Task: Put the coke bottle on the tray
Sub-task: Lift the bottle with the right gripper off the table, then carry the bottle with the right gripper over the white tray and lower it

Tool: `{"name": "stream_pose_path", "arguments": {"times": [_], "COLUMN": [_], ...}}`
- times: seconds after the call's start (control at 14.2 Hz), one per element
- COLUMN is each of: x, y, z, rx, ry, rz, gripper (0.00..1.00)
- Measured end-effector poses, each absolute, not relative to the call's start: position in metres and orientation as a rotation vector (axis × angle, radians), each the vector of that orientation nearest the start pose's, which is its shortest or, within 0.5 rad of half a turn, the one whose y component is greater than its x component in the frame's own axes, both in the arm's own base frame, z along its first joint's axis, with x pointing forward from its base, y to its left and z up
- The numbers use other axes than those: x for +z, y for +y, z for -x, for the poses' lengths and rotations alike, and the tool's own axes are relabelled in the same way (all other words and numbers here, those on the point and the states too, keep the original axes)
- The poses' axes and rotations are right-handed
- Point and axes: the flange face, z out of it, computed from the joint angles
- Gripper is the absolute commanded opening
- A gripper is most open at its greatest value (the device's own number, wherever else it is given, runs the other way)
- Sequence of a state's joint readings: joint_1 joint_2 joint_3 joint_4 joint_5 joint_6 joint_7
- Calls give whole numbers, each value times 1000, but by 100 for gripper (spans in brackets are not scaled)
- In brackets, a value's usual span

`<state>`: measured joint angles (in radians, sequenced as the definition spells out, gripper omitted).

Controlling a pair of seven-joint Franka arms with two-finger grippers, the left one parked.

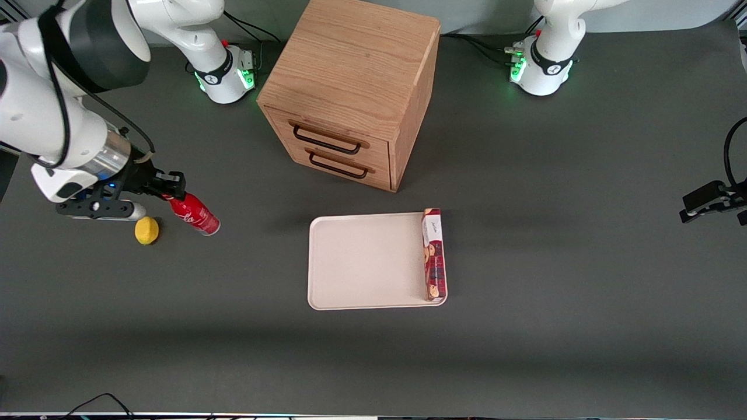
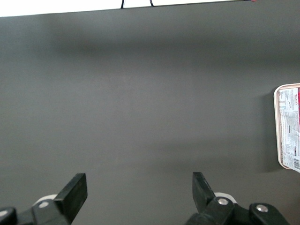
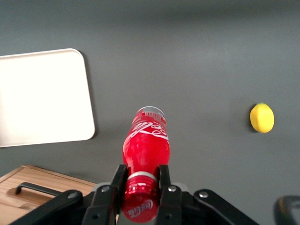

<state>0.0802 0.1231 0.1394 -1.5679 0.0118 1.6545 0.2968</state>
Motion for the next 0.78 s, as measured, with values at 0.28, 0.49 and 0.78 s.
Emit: {"name": "stream_pose_path", "arguments": {"times": [0.28, 0.49, 0.78], "x": [544, 502, 436], "y": [173, 230, 307], "z": [-629, -653, -657], "rx": [103, 151, 210], "ry": [101, 143, 272], "rz": [3099, 3088, 3087], "gripper": [3, 0, 1]}}
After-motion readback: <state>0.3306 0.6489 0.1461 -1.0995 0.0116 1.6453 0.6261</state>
